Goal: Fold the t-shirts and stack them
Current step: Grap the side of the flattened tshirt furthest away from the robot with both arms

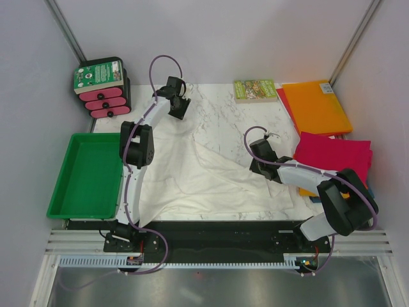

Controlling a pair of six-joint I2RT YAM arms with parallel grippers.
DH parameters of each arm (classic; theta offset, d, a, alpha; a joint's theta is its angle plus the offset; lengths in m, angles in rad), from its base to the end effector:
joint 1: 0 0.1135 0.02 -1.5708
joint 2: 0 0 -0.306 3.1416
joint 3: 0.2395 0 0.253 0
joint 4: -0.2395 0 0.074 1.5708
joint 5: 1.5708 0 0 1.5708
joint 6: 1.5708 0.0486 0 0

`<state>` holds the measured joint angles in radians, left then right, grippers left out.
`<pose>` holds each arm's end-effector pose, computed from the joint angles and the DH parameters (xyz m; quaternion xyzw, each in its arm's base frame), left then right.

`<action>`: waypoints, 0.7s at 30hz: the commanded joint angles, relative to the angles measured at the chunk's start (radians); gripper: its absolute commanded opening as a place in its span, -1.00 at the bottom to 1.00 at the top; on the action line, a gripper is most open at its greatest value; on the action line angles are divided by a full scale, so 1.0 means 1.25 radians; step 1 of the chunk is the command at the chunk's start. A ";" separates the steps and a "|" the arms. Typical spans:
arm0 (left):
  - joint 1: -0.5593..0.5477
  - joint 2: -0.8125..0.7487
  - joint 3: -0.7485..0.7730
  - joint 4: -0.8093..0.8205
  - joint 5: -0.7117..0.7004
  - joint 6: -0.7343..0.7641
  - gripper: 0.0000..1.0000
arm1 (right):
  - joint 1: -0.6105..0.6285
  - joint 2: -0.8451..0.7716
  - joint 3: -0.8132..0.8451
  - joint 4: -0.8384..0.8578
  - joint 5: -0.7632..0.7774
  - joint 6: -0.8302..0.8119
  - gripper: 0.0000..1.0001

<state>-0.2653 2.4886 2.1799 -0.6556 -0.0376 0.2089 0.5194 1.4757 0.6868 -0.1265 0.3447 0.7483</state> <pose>0.5653 -0.1517 0.1812 0.2187 0.9288 0.0095 0.2990 0.2510 0.1246 0.1911 0.1614 0.9204 0.0570 0.3517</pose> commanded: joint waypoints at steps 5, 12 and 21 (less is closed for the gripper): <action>-0.002 0.036 0.013 -0.104 0.026 0.051 -0.47 | -0.001 -0.004 -0.002 0.023 -0.002 0.010 -1.00; -0.003 0.014 0.009 -0.092 0.025 0.017 -0.97 | -0.001 0.000 0.002 0.026 -0.008 0.014 -1.00; -0.003 -0.182 -0.076 -0.034 0.026 -0.022 -0.96 | 0.001 -0.052 0.053 -0.009 0.014 -0.012 -1.00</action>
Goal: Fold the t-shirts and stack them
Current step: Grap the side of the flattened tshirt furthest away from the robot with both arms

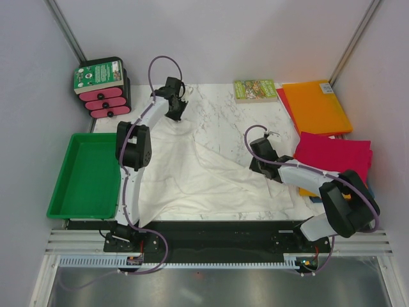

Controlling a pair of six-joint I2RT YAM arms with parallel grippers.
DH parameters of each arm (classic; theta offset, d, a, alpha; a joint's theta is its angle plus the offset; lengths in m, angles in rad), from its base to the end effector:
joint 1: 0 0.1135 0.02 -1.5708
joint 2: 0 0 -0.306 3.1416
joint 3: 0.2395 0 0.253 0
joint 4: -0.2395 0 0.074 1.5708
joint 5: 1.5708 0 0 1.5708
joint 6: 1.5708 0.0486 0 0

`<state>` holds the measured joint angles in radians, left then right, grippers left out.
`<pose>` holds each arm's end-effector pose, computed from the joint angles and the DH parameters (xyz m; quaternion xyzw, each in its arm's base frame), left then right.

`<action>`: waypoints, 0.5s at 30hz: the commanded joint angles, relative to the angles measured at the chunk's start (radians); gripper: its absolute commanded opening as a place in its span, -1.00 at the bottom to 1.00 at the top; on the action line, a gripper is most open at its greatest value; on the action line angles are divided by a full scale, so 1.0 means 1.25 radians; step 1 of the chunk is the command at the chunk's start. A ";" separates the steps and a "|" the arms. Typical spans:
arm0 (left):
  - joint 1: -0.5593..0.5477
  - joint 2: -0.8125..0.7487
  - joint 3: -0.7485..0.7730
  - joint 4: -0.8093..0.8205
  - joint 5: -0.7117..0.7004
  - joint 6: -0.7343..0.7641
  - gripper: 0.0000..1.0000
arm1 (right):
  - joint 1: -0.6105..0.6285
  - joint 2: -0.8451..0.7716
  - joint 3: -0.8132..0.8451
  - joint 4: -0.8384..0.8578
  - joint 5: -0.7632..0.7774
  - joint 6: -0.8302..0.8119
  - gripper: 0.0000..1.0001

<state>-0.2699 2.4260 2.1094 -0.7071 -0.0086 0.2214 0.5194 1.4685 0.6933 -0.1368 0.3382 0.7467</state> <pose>0.5466 -0.1508 0.1901 0.2330 0.9342 -0.0024 0.2702 0.2508 0.1248 0.1940 0.1599 0.9205 0.0602 0.3513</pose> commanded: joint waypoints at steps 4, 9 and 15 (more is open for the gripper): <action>0.002 -0.181 -0.044 0.011 0.002 -0.037 -0.96 | -0.001 -0.071 0.039 -0.008 0.020 -0.010 -1.00; 0.001 -0.202 -0.098 0.011 0.003 -0.048 -0.96 | 0.001 -0.101 0.006 -0.013 0.025 0.001 -1.00; 0.002 -0.164 -0.075 0.012 -0.020 -0.053 -0.02 | -0.001 -0.101 -0.001 -0.015 0.026 -0.002 -1.00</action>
<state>-0.2699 2.2009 2.0048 -0.7055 -0.0101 0.1833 0.5194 1.3560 0.6998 -0.1513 0.3424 0.7406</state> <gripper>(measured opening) 0.310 0.010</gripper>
